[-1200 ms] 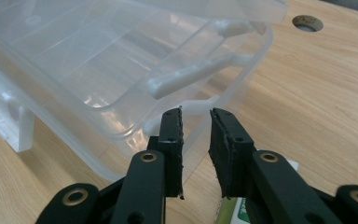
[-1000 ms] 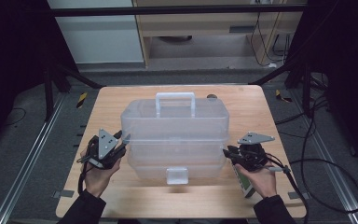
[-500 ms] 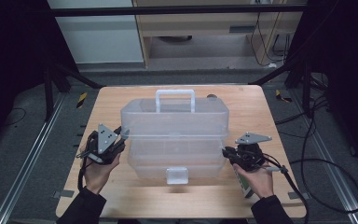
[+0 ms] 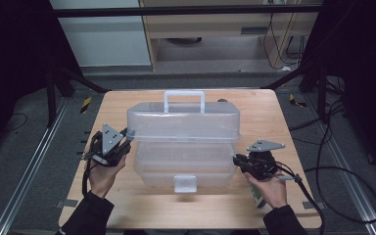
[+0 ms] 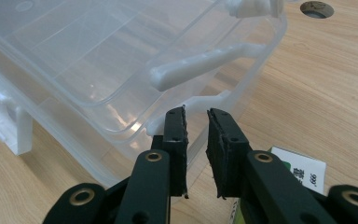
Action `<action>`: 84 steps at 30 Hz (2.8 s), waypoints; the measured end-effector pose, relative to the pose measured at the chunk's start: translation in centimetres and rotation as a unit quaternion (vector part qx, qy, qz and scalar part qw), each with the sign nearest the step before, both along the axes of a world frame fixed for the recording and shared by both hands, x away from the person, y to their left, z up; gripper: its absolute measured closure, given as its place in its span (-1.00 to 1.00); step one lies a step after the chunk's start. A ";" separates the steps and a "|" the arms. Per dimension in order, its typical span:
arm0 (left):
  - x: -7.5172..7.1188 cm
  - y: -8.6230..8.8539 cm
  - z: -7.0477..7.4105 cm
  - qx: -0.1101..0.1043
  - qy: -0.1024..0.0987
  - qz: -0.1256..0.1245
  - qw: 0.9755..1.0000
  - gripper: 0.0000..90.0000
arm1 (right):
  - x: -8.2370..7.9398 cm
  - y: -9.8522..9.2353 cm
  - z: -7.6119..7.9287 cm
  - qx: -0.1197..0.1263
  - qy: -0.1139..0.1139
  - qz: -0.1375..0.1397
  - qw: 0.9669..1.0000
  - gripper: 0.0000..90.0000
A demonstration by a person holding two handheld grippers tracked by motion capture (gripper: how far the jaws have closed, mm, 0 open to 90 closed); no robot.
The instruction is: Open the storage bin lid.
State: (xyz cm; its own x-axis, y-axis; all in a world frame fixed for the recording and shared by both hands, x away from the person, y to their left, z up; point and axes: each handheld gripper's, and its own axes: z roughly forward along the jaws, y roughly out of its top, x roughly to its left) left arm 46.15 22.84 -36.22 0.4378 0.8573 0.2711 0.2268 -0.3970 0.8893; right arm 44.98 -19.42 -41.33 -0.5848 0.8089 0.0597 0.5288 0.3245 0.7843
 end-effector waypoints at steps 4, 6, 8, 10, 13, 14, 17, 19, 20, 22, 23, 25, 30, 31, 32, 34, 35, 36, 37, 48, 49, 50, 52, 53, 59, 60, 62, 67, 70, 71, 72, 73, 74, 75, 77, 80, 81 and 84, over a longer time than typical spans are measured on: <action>0.2 0.0 0.1 0.001 0.002 0.001 1.000 0.69 | 0.0 0.0 0.0 0.002 0.001 0.001 1.000 0.72; 0.3 0.0 0.2 0.002 0.002 0.002 1.000 0.70 | 0.0 0.0 0.0 0.002 0.002 0.000 1.000 0.72; 0.4 0.0 0.2 -0.001 0.003 0.003 1.000 0.70 | 0.0 0.1 0.0 0.002 0.001 0.001 1.000 0.72; 0.5 0.1 0.3 0.000 0.005 0.003 1.000 0.70 | -0.1 0.1 0.0 0.001 -0.001 0.000 1.000 0.72; 0.7 0.1 0.5 -0.003 0.005 0.005 1.000 0.71 | -0.1 0.1 0.0 0.001 0.000 0.000 1.000 0.72; 0.7 0.1 0.5 -0.003 0.005 0.005 1.000 0.71 | 0.0 0.1 0.0 0.000 -0.001 0.000 1.000 0.72; 0.9 0.0 0.6 -0.006 0.005 0.007 1.000 0.72 | 0.0 0.1 0.0 0.000 0.001 0.000 1.000 0.72; 0.9 0.0 0.7 -0.007 0.004 0.008 1.000 0.72 | 0.0 0.1 0.0 0.000 0.001 0.000 1.000 0.72; 1.0 0.0 0.8 -0.006 0.005 0.009 1.000 0.73 | 0.0 0.1 0.0 0.001 0.001 0.000 1.000 0.72; 1.1 -0.1 0.8 -0.011 0.003 0.012 1.000 0.73 | -0.1 0.1 0.0 0.001 0.002 -0.001 1.000 0.72; 1.1 -0.1 0.8 -0.012 0.003 0.013 1.000 0.73 | 0.0 0.1 0.0 0.001 0.001 0.000 1.000 0.72; 1.2 -0.1 0.9 -0.014 0.003 0.014 1.000 0.74 | -0.1 0.1 0.0 0.002 0.002 -0.001 1.000 0.72; 1.7 -0.1 1.0 -0.015 -0.002 0.012 1.000 0.75 | 0.0 0.1 0.0 0.003 0.004 -0.001 1.000 0.72; 1.6 -0.2 1.1 -0.017 0.003 0.020 1.000 0.76 | -0.1 0.1 0.0 0.004 0.004 -0.001 1.000 0.72; 1.8 -0.2 1.1 -0.016 -0.002 0.013 1.000 0.76 | -0.1 0.1 0.0 0.004 0.004 -0.001 1.000 0.72; 1.9 -0.2 1.1 -0.019 -0.001 0.013 1.000 0.76 | -0.1 0.1 0.0 0.005 0.005 -0.001 1.000 0.72; 1.9 -0.2 1.2 -0.018 -0.001 0.013 1.000 0.76 | 0.0 0.1 0.0 0.006 0.005 -0.002 1.000 0.72; 2.0 -0.2 1.2 -0.018 0.000 0.013 1.000 0.76 | 0.0 0.1 0.0 0.007 0.006 -0.002 1.000 0.72; 2.0 -0.2 1.2 -0.019 0.000 0.013 1.000 0.76 | 0.0 0.1 0.0 0.007 0.007 -0.003 1.000 0.72; 2.0 -0.3 1.4 -0.015 0.002 0.014 1.000 0.76 | 0.0 0.1 0.0 0.008 0.005 -0.008 1.000 0.72; 2.0 -0.3 1.4 -0.018 0.003 0.016 1.000 0.76 | 0.0 0.1 0.0 0.008 0.005 -0.008 1.000 0.72; 2.0 -0.3 1.4 -0.018 0.003 0.015 1.000 0.76 | 0.0 0.1 0.0 0.008 0.005 -0.009 1.000 0.72; 2.1 -0.3 1.5 -0.022 0.003 0.016 1.000 0.76 | 0.0 0.1 0.0 0.009 0.005 -0.010 1.000 0.72; 2.2 -0.3 1.6 -0.023 0.005 0.016 1.000 0.76 | 0.0 0.1 0.0 0.009 0.007 -0.010 1.000 0.72; 2.5 -0.3 1.9 -0.033 0.014 0.026 0.999 0.76 | 0.0 0.1 0.0 0.008 0.006 -0.009 1.000 0.72; 2.5 -0.3 2.0 -0.034 0.015 0.026 0.999 0.75 | 0.0 0.1 0.0 0.008 0.006 -0.009 1.000 0.72; 2.6 -0.3 2.1 -0.036 0.014 0.027 0.999 0.75 | 0.0 0.1 0.0 0.007 0.005 -0.009 1.000 0.72; 2.8 -0.3 2.2 -0.037 0.013 0.027 0.999 0.75 | 0.0 0.1 0.0 0.006 0.005 -0.009 1.000 0.72; 2.9 -0.3 2.3 -0.038 0.011 0.027 0.999 0.75 | 0.0 0.1 0.0 0.007 0.006 -0.008 1.000 0.72; 3.0 -0.4 2.3 -0.040 0.009 0.027 0.999 0.75 | 0.0 0.1 0.0 0.008 0.006 -0.008 1.000 0.72; 3.0 -0.4 2.3 -0.041 0.008 0.028 0.999 0.75 | 0.0 0.1 0.0 0.008 0.005 -0.008 1.000 0.72; 3.0 -0.4 2.3 -0.040 0.007 0.028 0.999 0.75 | 0.0 0.1 0.0 0.008 0.006 -0.008 1.000 0.72; 3.1 -0.4 2.4 -0.039 0.006 0.029 0.999 0.75 | 0.0 0.1 0.0 0.008 0.005 -0.007 1.000 0.72; 3.1 -0.4 2.4 -0.041 0.006 0.030 0.999 0.74 | 0.0 0.1 0.0 0.008 0.006 -0.007 1.000 0.72; 3.2 -0.5 2.5 -0.040 0.005 0.030 0.999 0.74 | 0.0 0.1 0.0 0.008 0.005 -0.007 1.000 0.72; 3.3 -0.5 2.7 -0.040 0.003 0.032 0.999 0.74 | 0.0 0.1 0.0 0.008 0.005 -0.007 1.000 0.72; 3.4 -0.5 2.7 -0.041 0.003 0.033 0.999 0.73 | 0.0 0.1 0.0 0.008 0.005 -0.007 1.000 0.72; 3.6 -0.6 2.8 -0.047 0.001 0.035 0.998 0.73 | 0.0 0.1 0.0 0.008 0.006 -0.008 1.000 0.72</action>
State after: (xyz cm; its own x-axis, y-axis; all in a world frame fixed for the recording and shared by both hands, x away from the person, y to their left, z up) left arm 49.73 22.26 -33.43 0.3770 0.9069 0.1882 0.2518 -0.2959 0.9214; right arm 45.01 -19.36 -41.33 -0.5707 0.8172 0.0809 0.5441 0.3025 0.7826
